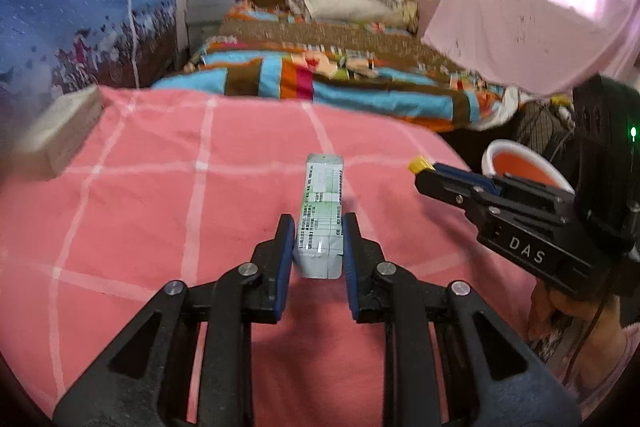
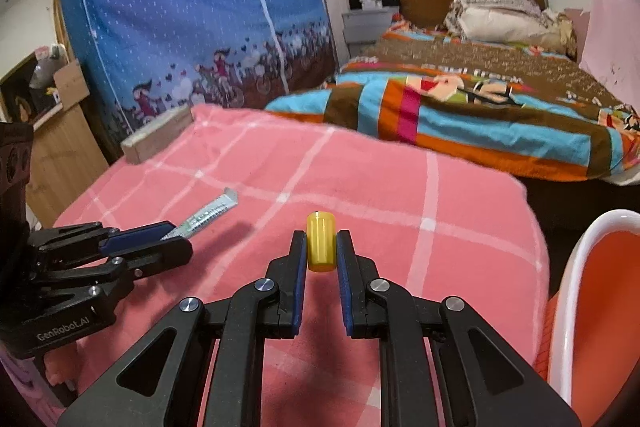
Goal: Collect trash
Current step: 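Carry both items to the orange bucket and open both grippers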
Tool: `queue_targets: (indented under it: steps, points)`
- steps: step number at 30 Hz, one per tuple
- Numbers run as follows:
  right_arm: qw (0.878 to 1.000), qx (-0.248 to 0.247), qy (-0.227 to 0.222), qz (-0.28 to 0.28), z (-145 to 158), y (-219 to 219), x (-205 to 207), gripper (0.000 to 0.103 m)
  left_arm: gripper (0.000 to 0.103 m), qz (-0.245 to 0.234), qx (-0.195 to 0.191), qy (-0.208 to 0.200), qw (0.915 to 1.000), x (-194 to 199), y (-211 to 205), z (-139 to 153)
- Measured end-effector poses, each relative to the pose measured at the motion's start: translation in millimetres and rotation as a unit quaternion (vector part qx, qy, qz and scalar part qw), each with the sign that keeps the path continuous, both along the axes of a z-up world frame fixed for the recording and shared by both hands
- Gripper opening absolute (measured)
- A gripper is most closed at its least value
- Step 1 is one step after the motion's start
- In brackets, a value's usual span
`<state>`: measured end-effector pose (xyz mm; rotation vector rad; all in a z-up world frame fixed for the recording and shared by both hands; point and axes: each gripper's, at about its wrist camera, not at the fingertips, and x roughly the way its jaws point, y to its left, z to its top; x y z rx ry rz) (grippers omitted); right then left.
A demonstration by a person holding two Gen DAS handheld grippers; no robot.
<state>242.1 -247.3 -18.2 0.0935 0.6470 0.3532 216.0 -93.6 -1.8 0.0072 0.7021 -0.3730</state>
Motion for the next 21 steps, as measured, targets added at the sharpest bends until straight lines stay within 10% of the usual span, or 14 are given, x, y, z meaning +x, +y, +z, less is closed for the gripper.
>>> queue_targets:
  steps: [8, 21]
  points:
    - [0.99, 0.06, -0.127, -0.025, 37, -24, -39, 0.013, 0.027, 0.028, -0.049, -0.12, 0.9912, -32, -1, 32]
    - [0.936, 0.065, -0.325, -0.119, 88, -86, -116, 0.013, 0.027, -0.023, -0.069, -0.27, 0.9601, -73, -62, 82]
